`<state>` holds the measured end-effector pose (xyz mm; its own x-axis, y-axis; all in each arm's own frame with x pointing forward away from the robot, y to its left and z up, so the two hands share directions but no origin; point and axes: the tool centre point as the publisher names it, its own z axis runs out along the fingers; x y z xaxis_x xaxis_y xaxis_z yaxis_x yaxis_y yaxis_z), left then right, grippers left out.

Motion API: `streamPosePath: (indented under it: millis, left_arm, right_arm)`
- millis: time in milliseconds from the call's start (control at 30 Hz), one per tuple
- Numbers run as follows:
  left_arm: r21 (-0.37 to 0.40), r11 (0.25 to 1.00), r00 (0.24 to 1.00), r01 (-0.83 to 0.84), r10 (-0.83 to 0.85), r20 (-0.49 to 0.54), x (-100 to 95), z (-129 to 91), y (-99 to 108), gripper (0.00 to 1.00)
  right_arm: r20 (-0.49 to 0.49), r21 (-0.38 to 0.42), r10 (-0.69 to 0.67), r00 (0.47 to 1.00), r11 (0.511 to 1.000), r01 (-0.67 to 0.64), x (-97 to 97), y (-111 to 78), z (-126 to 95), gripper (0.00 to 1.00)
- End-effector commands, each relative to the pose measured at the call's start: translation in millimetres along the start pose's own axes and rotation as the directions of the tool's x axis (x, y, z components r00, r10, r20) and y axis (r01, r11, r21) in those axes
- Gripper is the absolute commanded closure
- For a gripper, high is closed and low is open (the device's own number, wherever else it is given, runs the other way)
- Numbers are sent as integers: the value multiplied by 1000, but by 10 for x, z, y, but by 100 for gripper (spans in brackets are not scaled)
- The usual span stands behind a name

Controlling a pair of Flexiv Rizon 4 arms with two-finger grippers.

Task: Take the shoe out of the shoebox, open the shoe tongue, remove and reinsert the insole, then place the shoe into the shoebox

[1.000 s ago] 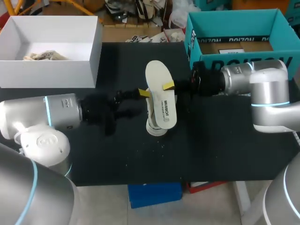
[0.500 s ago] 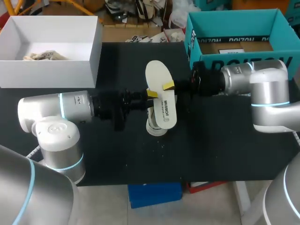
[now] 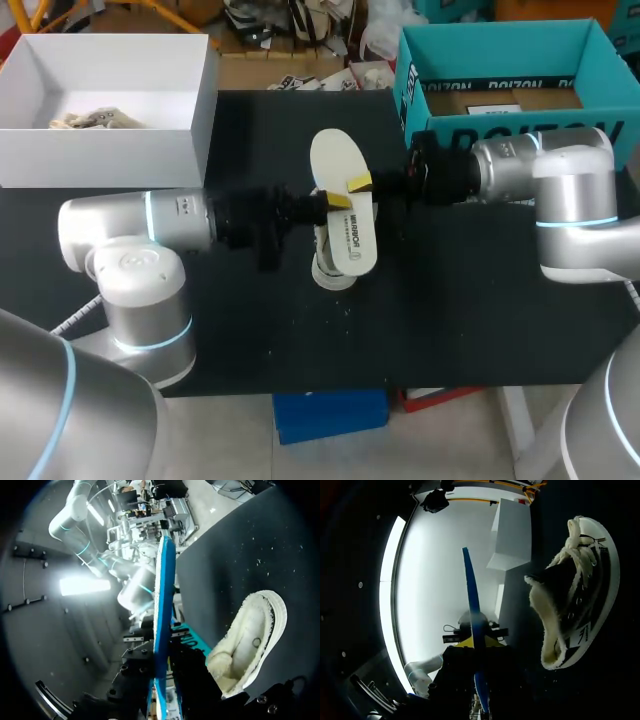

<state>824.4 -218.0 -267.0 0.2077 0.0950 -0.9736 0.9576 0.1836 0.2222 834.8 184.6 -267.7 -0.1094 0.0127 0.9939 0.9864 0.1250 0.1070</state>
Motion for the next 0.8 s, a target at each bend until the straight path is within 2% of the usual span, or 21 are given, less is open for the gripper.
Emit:
streamPosePath:
  millis: [33, 133, 233, 333, 367, 400, 467, 633, 800]
  left_arm:
    - [-4, 1000, 1000, -1, 1, -9, 39, 31, -4, 89]
    - [-13, 1000, 1000, 7, -7, -15, 59, 35, 8, 91]
    - [-20, 1000, 1000, 15, -16, -18, 66, 53, 15, 100]
    - [-31, 999, 998, 36, -37, -58, 64, 71, 11, 100]
    - [-36, 999, 996, 37, -40, -81, 63, 74, 4, 100]
    - [-41, 999, 993, 36, -40, -115, 56, 69, -23, 100]
    - [-47, 998, 985, 47, -54, -163, 42, 26, -87, 100]
    - [-48, 996, 958, 74, -84, -275, -6, -182, -295, 100]
    - [-84, 986, 919, 147, -167, -357, 6, -391, -456, 100]
  right_arm:
    - [0, 0, 0, 1000, 1000, 0, -8, 6, 11, 100]
    - [0, 0, 0, 1000, 1000, 0, -8, 6, 11, 100]
    - [0, 0, 0, 1000, 1000, 0, -8, 6, 11, 100]
    - [0, 0, 0, 1000, 1000, 0, -8, 6, 11, 100]
    - [0, 0, 0, 1000, 1000, 0, -8, 6, 11, 68]
    - [-8, -16, -4, 1000, 1000, 4, 3, 7, -10, 0]
    - [-14, -48, -5, 1000, 999, 4, 12, 0, -58, 0]
    - [47, -90, 12, 999, 996, -7, -45, -82, -197, 0]
    - [98, -127, 35, 995, 992, -22, -108, -191, -343, 0]
